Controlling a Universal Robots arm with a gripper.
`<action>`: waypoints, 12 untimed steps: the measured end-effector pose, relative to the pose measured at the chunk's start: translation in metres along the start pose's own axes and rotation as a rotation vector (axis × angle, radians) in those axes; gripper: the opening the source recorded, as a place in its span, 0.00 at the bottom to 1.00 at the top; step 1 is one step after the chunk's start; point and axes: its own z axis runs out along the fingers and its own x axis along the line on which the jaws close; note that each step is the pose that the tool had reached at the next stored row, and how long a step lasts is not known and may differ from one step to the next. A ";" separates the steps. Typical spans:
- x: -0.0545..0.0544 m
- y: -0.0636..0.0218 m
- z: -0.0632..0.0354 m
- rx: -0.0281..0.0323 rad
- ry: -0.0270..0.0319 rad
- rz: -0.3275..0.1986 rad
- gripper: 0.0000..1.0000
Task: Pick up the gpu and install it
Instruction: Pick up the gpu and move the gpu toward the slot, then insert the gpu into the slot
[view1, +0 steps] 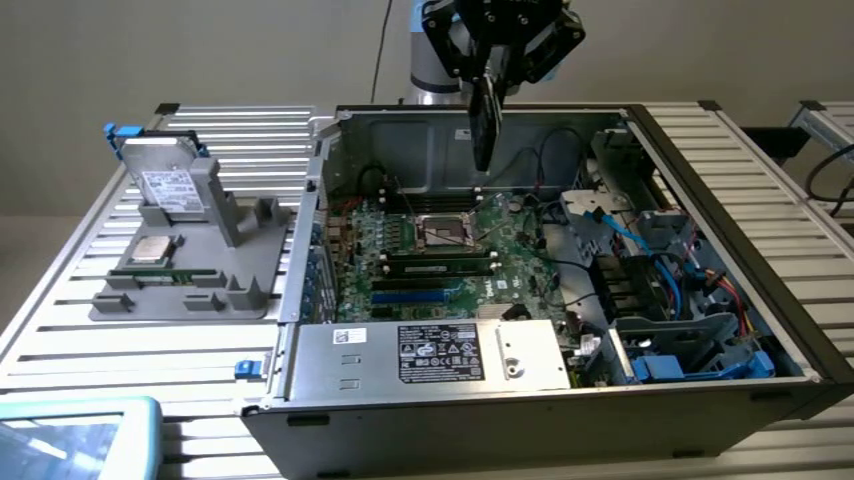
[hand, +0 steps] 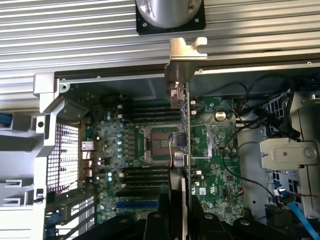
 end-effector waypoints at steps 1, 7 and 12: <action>0.000 0.0000 0.0000 0.0000 0.0001 0.000 0.27; 0.000 0.0000 0.0000 0.0001 0.0004 0.000 0.27; 0.000 0.0000 0.0000 0.0001 0.0007 0.000 0.27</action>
